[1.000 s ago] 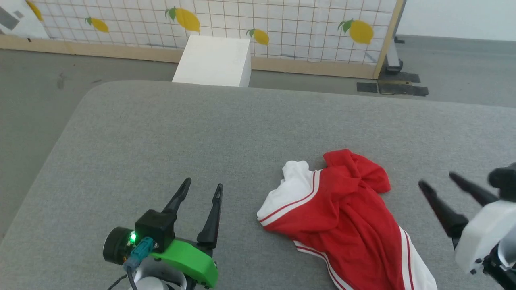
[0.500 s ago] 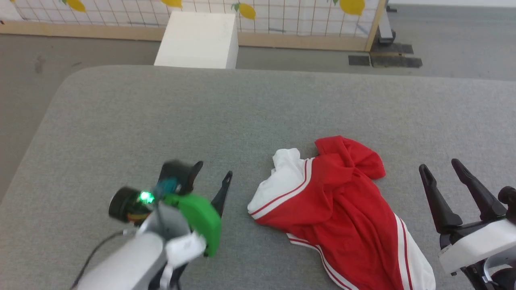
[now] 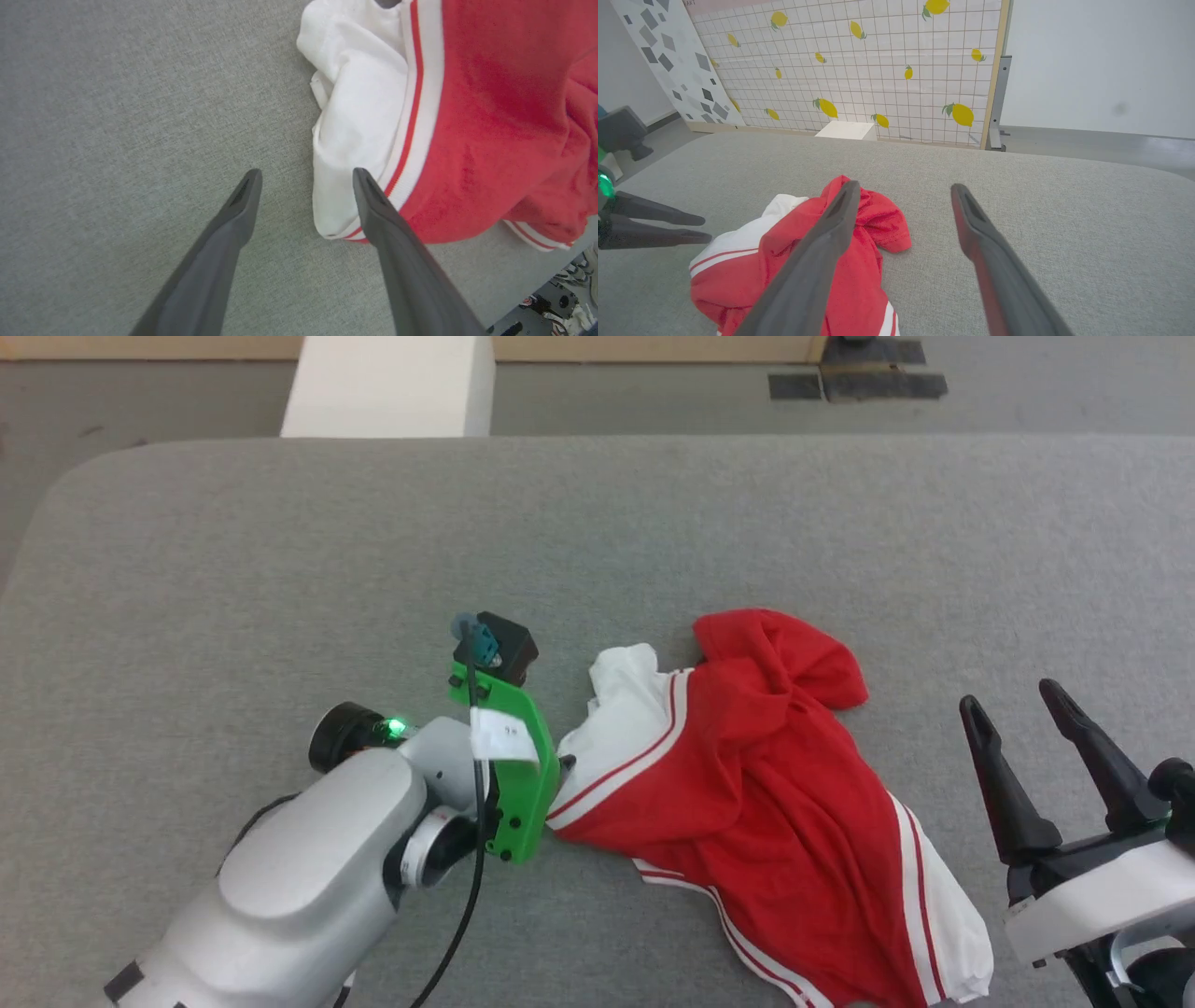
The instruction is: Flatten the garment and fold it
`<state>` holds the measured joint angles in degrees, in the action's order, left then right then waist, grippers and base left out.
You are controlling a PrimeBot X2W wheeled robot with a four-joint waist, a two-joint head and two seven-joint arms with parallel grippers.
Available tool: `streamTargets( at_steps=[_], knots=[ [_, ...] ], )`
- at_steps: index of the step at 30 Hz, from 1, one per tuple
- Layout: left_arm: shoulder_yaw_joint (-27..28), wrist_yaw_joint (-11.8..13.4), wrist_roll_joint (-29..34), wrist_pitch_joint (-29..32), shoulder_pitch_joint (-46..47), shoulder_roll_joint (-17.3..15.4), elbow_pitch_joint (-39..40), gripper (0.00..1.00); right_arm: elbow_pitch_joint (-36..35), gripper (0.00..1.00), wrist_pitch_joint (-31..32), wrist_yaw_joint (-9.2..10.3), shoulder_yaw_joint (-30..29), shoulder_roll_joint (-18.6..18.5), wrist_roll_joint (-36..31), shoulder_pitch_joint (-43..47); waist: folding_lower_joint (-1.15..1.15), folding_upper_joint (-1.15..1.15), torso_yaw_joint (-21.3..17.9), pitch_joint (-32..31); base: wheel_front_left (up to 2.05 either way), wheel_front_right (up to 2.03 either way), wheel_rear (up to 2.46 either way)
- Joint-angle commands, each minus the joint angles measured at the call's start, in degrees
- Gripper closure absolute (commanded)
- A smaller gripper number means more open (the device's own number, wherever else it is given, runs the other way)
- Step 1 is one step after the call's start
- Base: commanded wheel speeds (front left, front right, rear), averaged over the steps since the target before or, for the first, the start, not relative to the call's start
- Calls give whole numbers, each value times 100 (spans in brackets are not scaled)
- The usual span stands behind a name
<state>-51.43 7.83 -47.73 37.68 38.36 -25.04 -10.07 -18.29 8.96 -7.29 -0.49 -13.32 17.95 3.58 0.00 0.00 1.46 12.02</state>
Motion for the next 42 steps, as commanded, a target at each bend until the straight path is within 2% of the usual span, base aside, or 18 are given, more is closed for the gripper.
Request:
streamTargets(
  at_steps=[1, 9, 10, 11, 12, 17, 21, 24, 34, 38, 39, 40, 42],
  knots=[
    [-9, -71, -99, 87, 143, 52, -98, 0, -36, 0, -55, -20, 12, 38, -41, -76, 0, 0, -154, 181, 0, 0, 0],
    [-224, -376, -143, 330, 341, 224, -670, 0, -26, 0, -118, -20, -9, 62, -95, -119, 0, 0, -258, 392, 0, 0, 0],
    [-268, -397, -126, 354, 343, 240, -748, 19, -25, 0, -128, -20, -15, 65, -98, -127, 0, 0, -260, 414, 0, 0, 0],
    [-312, -419, -99, 370, 345, 239, -807, 69, -23, 0, -132, -20, -18, 68, -102, -131, 0, 0, -260, 426, 0, 0, 0],
    [-347, -446, -64, 353, 346, 234, -859, 100, -18, 0, -137, -20, -19, 70, -108, -137, 0, 0, -257, 434, 0, 0, 0],
    [-183, -173, 144, -246, 302, 231, -934, 100, 38, 0, -133, -20, -68, 97, -125, -112, 0, 0, -126, 319, 0, 0, 0],
    [143, 297, 243, -824, 165, 137, -790, 100, 82, 0, -71, -20, -96, 109, -96, -32, 0, 0, 74, 88, 0, 0, 0],
    [374, 689, 314, -1117, -5, -69, -586, 100, 86, 0, 0, -20, -125, 139, -73, 46, 0, 0, 269, -95, 0, 0, 0],
    [769, 1532, 124, -1286, -1192, -892, 186, 100, 145, 0, 198, -20, -60, 252, -34, 208, 0, 0, 687, -358, 0, 0, 0],
    [741, 1682, 61, -1292, -1609, -1032, 438, 100, 181, 0, 259, -20, -43, 289, -38, 259, 0, 0, 757, -393, 0, 0, 0],
    [727, 1698, 78, -1320, -1653, -1043, 480, 43, 197, 0, 274, -20, -37, 290, -42, 265, 0, 0, 762, -399, 0, 0, 0],
    [710, 1721, 126, -1375, -1684, -1055, 516, 0, 218, 0, 294, -20, -21, 288, -46, 265, 0, 0, 760, -408, 0, 0, 0],
    [690, 1747, 191, -1474, -1710, -1043, 566, 0, 254, 0, 317, -20, 5, 289, -46, 251, 0, 0, 752, -436, 0, 0, 0]
  ],
)
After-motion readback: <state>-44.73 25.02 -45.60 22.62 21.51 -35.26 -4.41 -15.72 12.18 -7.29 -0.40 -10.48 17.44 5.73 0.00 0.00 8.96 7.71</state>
